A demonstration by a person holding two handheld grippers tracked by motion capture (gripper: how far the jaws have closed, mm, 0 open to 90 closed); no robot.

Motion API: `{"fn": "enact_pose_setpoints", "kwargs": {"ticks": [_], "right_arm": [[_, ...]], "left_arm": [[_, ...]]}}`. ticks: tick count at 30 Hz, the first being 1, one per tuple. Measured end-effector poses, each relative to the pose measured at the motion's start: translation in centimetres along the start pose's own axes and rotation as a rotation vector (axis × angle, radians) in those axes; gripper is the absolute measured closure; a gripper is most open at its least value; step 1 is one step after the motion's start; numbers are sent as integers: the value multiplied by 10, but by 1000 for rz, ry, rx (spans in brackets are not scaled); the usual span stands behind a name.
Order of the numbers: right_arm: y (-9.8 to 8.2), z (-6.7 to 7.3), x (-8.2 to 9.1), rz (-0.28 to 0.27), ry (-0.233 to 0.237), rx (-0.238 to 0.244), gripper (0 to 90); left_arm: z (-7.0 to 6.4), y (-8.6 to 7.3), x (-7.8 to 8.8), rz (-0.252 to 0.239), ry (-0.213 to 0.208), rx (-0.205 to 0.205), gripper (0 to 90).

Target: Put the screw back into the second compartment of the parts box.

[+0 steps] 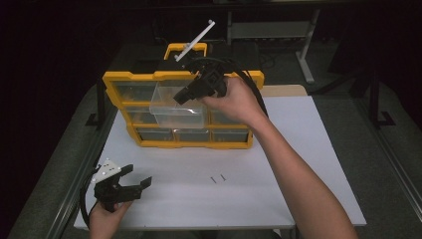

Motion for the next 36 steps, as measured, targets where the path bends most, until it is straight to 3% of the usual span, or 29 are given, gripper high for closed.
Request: {"fn": "enact_pose_setpoints", "kwargs": {"ticks": [2, 6, 13, 17, 19, 24, 29, 30, 34, 36], "right_arm": [[-1, -2, 2, -10, -2, 7, 846], [-3, -3, 5, -15, -4, -1, 823], [-11, -4, 30, -67, -9, 4, 790], [-22, -4, 51, -112, -4, -10, 774], [-28, -4, 59, -120, -10, -14, 766], [-58, -5, 74, -133, -20, -35, 743], [-100, -14, 65, -95, -39, -65, 706], [-106, -16, 62, -87, -45, -74, 703], [-139, -25, 42, -53, -55, -100, 695], [-156, -30, 28, -33, -53, -121, 694]], "left_arm": [[-1, 1, -1, -4, -2, 10, 148], [0, 0, 0, 13, -4, -8, 148], [-1, 0, -1, 7, -2, -1, 148], [-2, 0, -3, -4, 1, 15, 148], [-1, 0, -1, 22, -3, -8, 148], [-3, 0, -3, 5, -2, 5, 148], [-4, 1, -4, -1, 2, 4, 148], [-3, 1, -3, 17, 0, -5, 148], [-6, 3, -5, -11, 5, 3, 148], [-6, 3, -5, -1, 3, -5, 148]]}}
Point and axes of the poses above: each handheld gripper's, and its own axes: x roughly backward along the jaws, y roughly out of its top, z roughly to its left, the point moved 4 cm from there along -x, roughly forward along the jaws, and after that the axes turned 13 degrees about -x, right-handed, at the moved point
